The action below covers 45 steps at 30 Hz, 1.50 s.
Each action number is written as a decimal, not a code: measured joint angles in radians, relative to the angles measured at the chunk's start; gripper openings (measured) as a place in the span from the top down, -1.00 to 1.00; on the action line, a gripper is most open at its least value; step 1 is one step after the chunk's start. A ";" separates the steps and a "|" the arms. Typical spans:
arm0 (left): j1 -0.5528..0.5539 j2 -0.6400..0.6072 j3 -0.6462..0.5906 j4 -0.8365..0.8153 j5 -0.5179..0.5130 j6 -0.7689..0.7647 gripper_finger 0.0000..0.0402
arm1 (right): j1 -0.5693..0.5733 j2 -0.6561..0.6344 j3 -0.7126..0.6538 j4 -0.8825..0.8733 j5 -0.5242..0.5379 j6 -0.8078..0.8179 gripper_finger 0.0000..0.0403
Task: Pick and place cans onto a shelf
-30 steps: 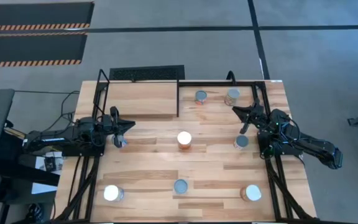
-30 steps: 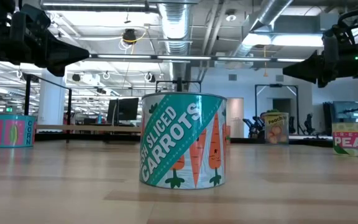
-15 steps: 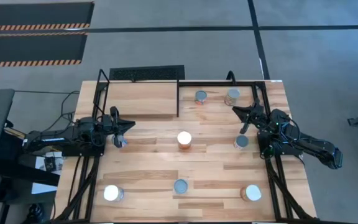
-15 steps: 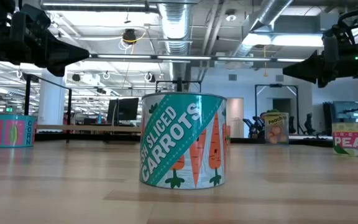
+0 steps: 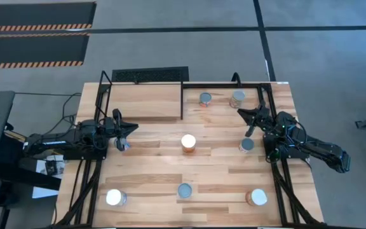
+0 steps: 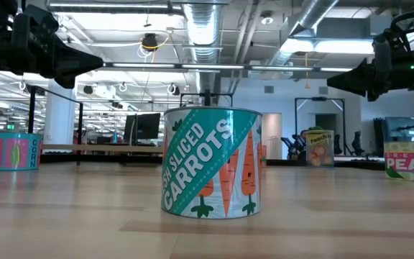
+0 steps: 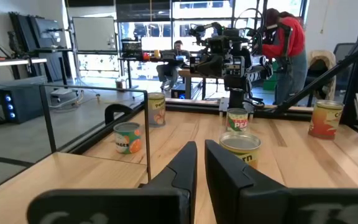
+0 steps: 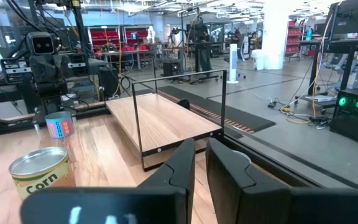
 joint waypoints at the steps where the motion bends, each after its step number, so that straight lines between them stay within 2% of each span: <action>1: 0.000 0.000 0.000 0.000 0.000 0.000 0.90 | 0.000 0.000 0.000 0.000 0.000 0.000 0.67; 29: 0.000 0.000 0.000 0.014 -0.001 0.016 0.90 | -0.001 0.000 0.000 0.004 0.001 -0.006 0.67; 35: 0.000 0.000 0.000 0.001 0.005 -0.083 0.90 | -0.001 0.000 0.000 0.008 0.001 0.010 0.67; 38: 0.000 0.000 0.000 0.012 -0.003 -0.097 0.90 | -0.001 0.000 0.000 0.012 0.001 0.067 0.67; 42: 0.000 0.000 0.000 0.025 -0.023 -0.087 0.90 | -0.001 0.000 0.000 0.109 0.000 0.097 0.67; 45: 0.000 0.000 0.000 0.016 -0.019 -0.088 0.90 | 0.005 0.001 0.019 0.104 -0.064 0.097 0.70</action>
